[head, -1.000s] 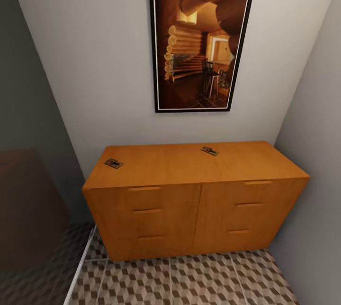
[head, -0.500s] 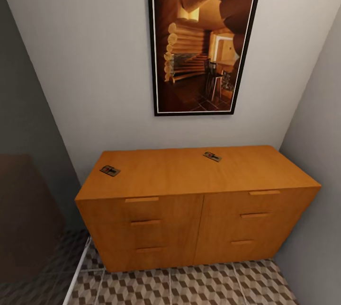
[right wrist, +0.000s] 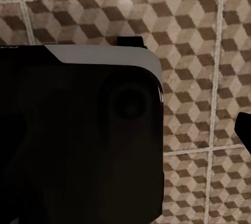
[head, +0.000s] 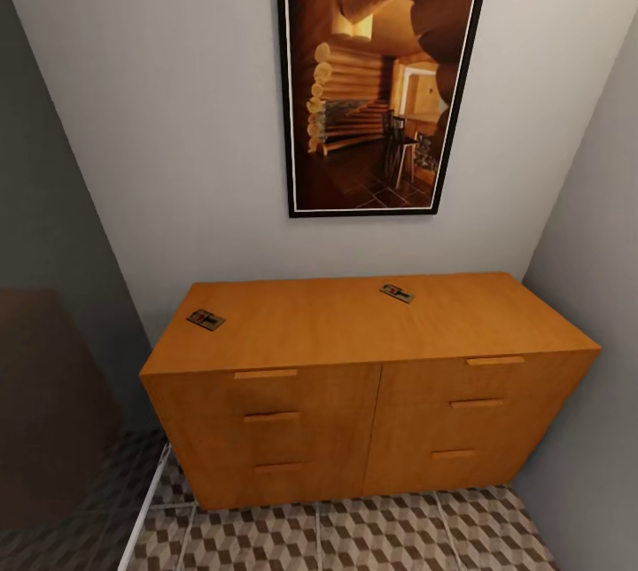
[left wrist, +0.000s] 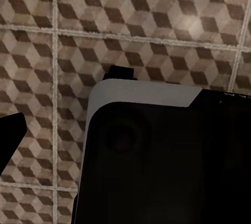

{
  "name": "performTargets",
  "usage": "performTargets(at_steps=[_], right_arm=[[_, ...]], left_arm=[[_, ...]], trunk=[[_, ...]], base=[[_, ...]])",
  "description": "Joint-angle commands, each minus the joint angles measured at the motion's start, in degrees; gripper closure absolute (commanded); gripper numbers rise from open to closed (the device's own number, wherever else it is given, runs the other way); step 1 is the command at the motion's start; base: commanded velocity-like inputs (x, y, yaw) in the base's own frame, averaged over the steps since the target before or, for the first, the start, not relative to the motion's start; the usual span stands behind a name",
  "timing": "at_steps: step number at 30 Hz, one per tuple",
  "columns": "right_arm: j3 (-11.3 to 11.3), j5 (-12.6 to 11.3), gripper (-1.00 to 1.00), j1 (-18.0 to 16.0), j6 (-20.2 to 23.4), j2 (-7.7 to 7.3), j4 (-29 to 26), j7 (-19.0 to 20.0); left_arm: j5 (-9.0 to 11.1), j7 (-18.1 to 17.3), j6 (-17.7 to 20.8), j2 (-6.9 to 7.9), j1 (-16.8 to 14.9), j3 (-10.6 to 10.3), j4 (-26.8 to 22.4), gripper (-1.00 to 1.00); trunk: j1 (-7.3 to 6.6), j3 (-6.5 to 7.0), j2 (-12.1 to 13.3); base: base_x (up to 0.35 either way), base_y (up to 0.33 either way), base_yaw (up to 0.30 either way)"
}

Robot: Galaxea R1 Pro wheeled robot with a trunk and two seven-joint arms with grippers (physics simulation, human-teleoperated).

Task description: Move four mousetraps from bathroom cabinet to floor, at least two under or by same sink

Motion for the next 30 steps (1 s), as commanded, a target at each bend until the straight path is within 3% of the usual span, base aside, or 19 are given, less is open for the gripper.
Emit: performTargets(at_steps=[1, 30], right_arm=[[-0.5, 0.6, -1.0, -0.1, -0.3, 0.0, 0.2, -0.3], [-0.5, 0.7, -1.0, -0.1, -0.1, 0.06, 0.2, -0.9]], left_arm=[[0.4, 0.1, -0.2, 0.0, 0.0, -0.5, 0.0, -1.0], [0.4, 0.1, -0.2, 0.01, 0.0, -0.6, 0.0, -1.0]], trunk=[[0.0, -0.06, 0.0], [0.0, -0.06, 0.0]], base=[[0.0, 0.0, 0.0], [0.0, 0.0, 0.0]])
